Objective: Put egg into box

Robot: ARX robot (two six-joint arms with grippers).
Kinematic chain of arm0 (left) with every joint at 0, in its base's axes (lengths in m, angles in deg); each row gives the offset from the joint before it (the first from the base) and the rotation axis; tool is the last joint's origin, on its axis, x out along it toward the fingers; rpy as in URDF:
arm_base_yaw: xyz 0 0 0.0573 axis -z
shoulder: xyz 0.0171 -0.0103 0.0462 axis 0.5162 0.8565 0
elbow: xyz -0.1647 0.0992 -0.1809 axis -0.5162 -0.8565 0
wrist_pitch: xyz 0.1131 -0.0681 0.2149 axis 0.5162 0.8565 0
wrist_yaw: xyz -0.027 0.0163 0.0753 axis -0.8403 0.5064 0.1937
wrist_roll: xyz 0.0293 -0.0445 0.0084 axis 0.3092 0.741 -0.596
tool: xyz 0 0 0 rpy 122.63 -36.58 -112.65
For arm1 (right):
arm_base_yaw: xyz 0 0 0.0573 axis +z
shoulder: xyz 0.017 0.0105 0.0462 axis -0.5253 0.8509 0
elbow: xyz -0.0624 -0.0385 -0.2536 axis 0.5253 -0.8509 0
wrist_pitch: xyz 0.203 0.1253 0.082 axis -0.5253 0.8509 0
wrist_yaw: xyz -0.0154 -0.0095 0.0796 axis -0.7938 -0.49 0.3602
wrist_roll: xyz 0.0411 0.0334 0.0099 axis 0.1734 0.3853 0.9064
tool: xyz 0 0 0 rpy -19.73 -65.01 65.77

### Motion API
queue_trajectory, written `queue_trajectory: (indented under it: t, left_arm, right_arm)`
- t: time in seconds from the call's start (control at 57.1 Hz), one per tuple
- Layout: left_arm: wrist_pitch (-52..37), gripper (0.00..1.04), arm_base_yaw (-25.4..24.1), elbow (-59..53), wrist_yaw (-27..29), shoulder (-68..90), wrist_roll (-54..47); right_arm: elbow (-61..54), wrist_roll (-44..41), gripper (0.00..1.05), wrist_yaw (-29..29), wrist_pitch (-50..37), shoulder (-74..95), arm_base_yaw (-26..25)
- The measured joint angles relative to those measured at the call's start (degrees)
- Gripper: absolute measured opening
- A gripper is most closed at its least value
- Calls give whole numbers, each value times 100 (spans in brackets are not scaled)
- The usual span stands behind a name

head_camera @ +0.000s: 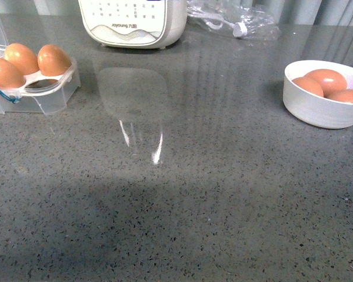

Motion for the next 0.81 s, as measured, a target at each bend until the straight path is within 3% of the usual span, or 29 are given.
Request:
queue_trajectory:
  t: [0.28,0.805]
  left_arm:
    - [0,98,0,0,0,0,2]
    - [0,98,0,0,-2,0,0]
  right_arm:
    - [444,138,39,-365,37,531,216]
    - [776,337,39,-472,385,1095,271]
